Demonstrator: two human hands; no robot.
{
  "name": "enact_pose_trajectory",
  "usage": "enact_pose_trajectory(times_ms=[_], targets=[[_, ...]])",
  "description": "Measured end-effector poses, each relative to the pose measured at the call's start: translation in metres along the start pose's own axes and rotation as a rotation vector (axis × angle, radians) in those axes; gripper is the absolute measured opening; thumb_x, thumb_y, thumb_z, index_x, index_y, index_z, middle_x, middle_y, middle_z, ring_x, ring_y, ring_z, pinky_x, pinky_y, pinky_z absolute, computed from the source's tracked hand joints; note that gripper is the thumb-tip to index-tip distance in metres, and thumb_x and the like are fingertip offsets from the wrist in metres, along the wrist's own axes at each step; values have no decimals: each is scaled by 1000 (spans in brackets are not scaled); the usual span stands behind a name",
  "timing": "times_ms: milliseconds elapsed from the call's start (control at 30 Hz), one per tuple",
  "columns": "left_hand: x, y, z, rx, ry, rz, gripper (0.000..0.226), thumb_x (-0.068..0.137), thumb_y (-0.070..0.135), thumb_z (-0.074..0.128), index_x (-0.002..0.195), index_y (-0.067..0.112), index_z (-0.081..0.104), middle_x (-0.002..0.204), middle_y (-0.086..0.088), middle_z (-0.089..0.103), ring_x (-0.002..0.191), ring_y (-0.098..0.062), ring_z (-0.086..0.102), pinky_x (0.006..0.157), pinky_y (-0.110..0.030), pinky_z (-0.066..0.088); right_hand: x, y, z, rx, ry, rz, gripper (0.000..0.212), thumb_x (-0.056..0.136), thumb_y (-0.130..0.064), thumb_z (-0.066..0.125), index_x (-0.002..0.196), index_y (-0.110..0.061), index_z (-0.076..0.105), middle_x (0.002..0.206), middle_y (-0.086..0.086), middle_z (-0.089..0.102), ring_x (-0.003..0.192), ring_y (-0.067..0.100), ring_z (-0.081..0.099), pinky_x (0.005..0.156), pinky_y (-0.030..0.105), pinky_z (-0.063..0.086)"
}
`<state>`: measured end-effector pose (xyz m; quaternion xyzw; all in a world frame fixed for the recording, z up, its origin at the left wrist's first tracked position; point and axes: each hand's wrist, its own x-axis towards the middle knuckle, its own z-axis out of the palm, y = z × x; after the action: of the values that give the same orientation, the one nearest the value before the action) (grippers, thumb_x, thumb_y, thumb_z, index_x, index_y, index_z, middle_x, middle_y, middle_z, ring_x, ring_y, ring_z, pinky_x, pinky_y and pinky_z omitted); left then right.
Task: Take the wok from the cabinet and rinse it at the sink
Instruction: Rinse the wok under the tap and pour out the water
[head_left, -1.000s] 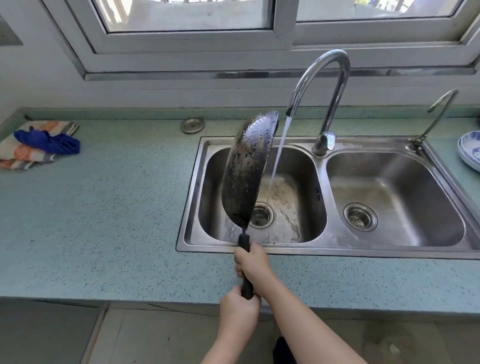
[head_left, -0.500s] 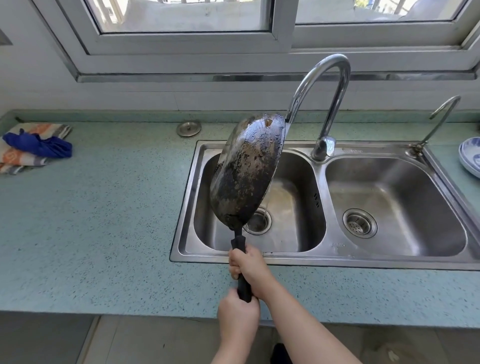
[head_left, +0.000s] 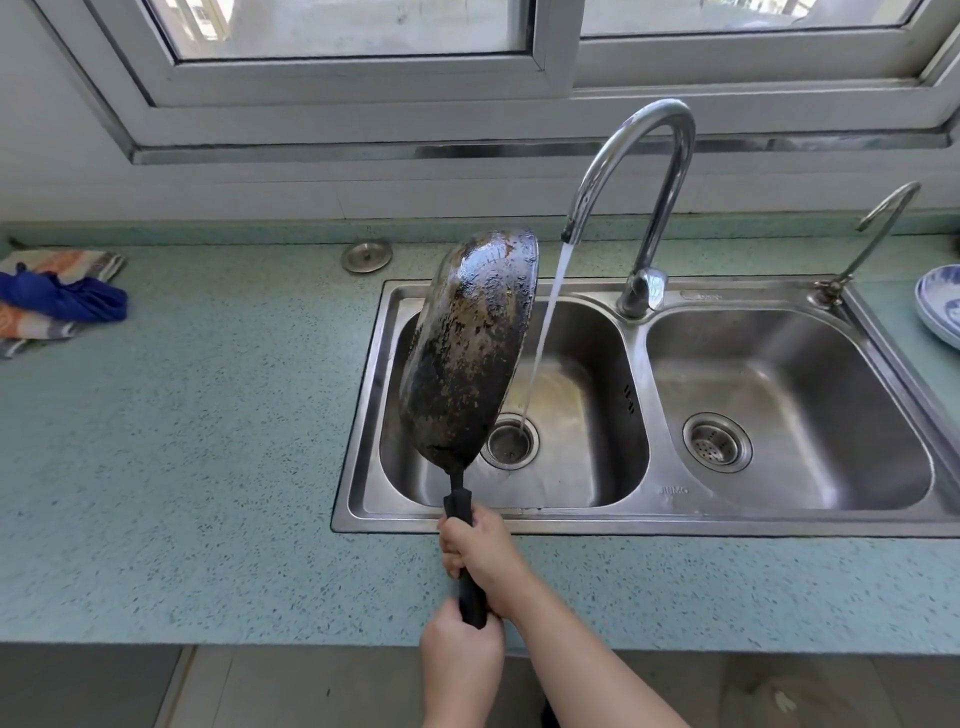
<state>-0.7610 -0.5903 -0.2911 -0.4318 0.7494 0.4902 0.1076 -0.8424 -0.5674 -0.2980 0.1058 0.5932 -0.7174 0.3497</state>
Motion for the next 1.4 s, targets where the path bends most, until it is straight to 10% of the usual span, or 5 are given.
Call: enact_pose_trajectory(times_ms=[233,933,1400], targets=[[-2,3,-5,41,10,14,24,82,17,60,64,16,44,94,-26,66,96,-39,58,66,-30,34,3,-1,3,56,-34,20,15,64,-11,43,79,-10,41,40,-11,37,32,3,29,38,16,25],[3,13,7,-10,-62,98,23,71,13,63,59,18,45,57,-3,53,58,-29,53,52,-31,39,12,-5,-22,255,-95,23,12,62,-3,43,69,-12,45,40,-10,33,30,3,26,37,14,23],[5,30,38,35,-92,165,4,80,21,57,79,17,55,76,-7,64,76,-30,60,57,-30,39,4,-24,-55,201,-58,19,13,91,-2,41,84,-6,52,53,-1,44,42,9,40,45,22,34]])
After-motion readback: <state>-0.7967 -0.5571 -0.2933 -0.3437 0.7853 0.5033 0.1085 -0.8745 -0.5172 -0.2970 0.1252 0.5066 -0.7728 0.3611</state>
